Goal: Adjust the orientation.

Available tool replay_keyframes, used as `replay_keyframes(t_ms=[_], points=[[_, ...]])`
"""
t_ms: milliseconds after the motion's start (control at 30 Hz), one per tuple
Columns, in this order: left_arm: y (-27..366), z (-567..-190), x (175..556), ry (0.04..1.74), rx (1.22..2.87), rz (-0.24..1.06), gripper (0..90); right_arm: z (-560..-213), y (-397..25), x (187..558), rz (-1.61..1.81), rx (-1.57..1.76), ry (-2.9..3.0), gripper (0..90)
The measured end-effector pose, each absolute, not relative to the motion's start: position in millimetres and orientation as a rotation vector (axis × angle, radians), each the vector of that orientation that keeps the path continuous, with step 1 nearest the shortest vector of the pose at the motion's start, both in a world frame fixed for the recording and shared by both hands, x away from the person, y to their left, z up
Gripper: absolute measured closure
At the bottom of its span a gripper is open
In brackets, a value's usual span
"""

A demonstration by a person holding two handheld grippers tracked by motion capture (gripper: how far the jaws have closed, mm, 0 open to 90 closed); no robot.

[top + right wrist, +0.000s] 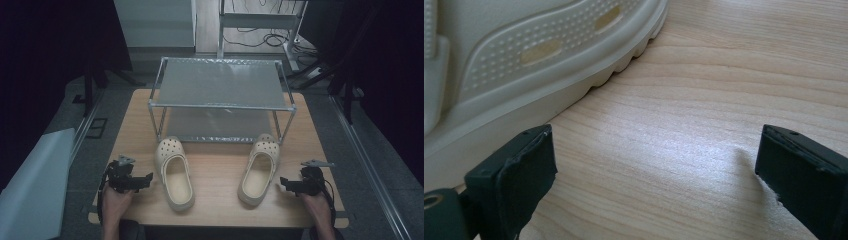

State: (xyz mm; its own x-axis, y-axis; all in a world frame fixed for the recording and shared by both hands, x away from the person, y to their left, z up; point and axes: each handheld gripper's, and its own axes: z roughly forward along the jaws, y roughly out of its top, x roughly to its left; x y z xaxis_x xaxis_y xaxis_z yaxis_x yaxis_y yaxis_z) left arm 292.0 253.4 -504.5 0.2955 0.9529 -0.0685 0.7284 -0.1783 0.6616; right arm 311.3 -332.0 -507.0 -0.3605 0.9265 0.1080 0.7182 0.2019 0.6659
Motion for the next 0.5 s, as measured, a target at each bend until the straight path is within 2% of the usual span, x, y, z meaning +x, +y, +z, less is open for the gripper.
replay_keyframes(t_ms=[100, 500], points=[[256.7, -507.0, 292.0, 1.496, 1.938, 0.457, 0.0, -506.8, -331.8, 311.0, 0.931, 1.538, 2.171, 2.5], [249.0, -509.2, 295.2, 1.468, 1.984, 0.474, 0.0, -508.2, -335.3, 310.8, 0.974, 1.500, 2.181, 0.0]])
